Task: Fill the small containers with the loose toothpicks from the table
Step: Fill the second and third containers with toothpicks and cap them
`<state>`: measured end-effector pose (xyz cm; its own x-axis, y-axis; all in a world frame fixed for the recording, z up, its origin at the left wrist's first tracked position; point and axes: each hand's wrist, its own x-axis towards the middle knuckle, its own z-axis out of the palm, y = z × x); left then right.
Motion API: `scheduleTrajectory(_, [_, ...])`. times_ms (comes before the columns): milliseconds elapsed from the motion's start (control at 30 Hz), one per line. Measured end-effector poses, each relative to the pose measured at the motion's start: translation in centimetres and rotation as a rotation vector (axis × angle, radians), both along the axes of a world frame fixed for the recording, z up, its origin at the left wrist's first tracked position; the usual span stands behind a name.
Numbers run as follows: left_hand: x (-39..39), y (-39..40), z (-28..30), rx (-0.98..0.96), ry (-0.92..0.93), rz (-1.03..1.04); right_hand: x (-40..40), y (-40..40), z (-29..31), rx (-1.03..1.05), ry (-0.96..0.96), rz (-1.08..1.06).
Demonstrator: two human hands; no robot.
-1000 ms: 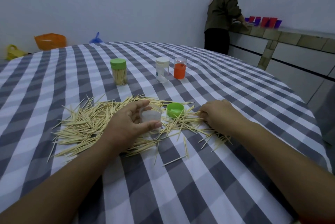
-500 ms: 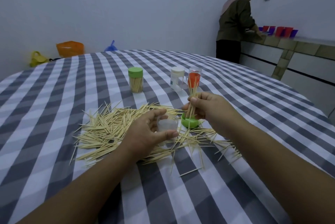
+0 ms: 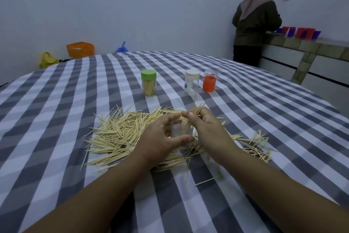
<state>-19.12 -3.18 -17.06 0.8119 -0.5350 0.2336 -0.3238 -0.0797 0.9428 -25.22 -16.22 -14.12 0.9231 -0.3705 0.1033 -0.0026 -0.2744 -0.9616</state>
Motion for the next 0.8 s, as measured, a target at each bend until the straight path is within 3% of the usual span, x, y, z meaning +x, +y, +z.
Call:
scheduleTrajectory(400, [-0.1, -0.1, 0.0, 0.019, 0.002, 0.006, -0.5, -1.5, 1.1, -0.061, 0.106, 0.033])
scheduleTrajectory(667, [-0.5, -0.1, 0.4, -0.01, 0.043, 0.002, -2.7, -7.7, 2.4, -0.412, 0.307, 0.044])
scheduleTrajectory(800, [-0.7, -0.2, 0.6, -0.019, 0.037, 0.006, -3.9, -12.3, 1.1, -0.588, 0.446, -0.076])
